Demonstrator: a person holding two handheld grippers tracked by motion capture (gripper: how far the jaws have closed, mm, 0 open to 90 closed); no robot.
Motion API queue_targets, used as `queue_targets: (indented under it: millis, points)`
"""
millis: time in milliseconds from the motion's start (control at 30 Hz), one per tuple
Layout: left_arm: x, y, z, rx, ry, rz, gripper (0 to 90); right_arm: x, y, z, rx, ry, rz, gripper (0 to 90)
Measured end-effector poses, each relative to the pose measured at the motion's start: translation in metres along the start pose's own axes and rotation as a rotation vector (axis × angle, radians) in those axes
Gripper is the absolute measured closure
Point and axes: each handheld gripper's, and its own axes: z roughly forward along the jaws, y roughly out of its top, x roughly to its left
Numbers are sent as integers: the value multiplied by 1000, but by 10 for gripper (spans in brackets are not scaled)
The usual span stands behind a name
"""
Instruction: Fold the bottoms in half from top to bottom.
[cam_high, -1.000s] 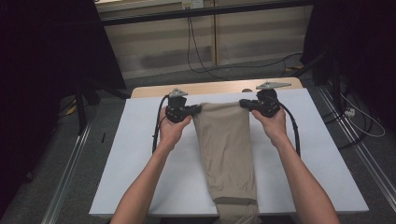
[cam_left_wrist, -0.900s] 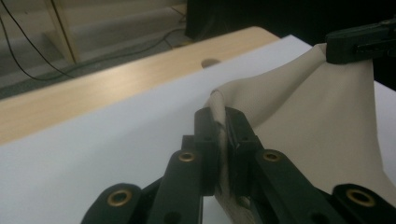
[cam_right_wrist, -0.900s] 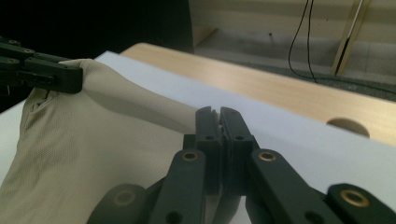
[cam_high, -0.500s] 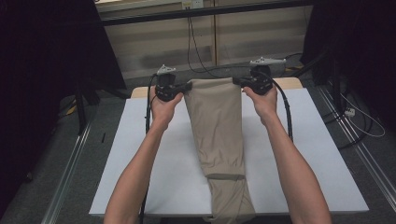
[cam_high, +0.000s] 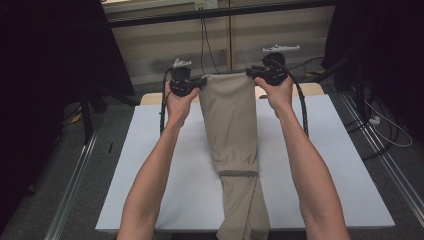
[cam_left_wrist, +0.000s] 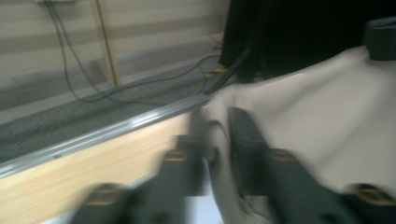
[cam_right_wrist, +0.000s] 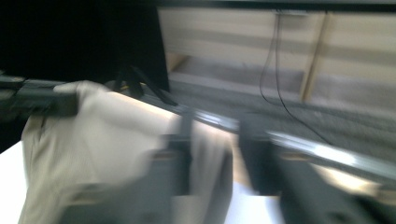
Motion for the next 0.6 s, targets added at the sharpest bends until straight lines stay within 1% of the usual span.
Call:
queue_targets:
  millis: [33, 67, 100, 133, 167, 200, 300, 367, 400, 433, 500, 533, 600]
  points:
    - [-1, -3, 3, 9, -35, -7, 565, -2, -3, 1, 20, -8, 1, 542]
    - [-5, -6, 4, 27, -25, 27, 560, -4, -7, 2, 35, -12, -5, 500]
    - [-9, -8, 5, 35, -14, 47, 516, -4, -11, 2, 36, -2, -7, 482]
    - [-11, -11, 5, 34, -28, 41, 445, -5, -16, 2, 37, 8, -4, 483]
    - [-14, -14, 4, 39, -36, 41, 410, -4, -21, 1, 42, 20, -2, 480]
    - [-18, -17, 3, 40, -44, 50, 377, -3, -25, 0, 39, 33, -6, 466]
    - [-30, -32, -5, 35, -69, 77, 281, 4, -40, -7, 34, 83, -22, 464]
    - [-35, -46, -11, 29, -88, 67, 244, 9, -50, -14, 42, 107, -39, 461]
    - [-37, -54, -13, 32, -83, 64, 223, 10, -56, -17, 47, 117, -42, 461]
    - [-39, -61, -16, 48, -75, 74, 210, 12, -62, -22, 49, 130, -37, 463]
    - [-43, -76, -22, 57, -90, 68, 176, 14, -75, -31, 47, 149, -31, 483]
    - [-45, -83, -26, 75, -88, 80, 176, 17, -82, -36, 49, 163, -29, 493]
    - [-49, -95, -34, 81, -103, 84, 169, 25, -95, -47, 58, 185, -45, 501]
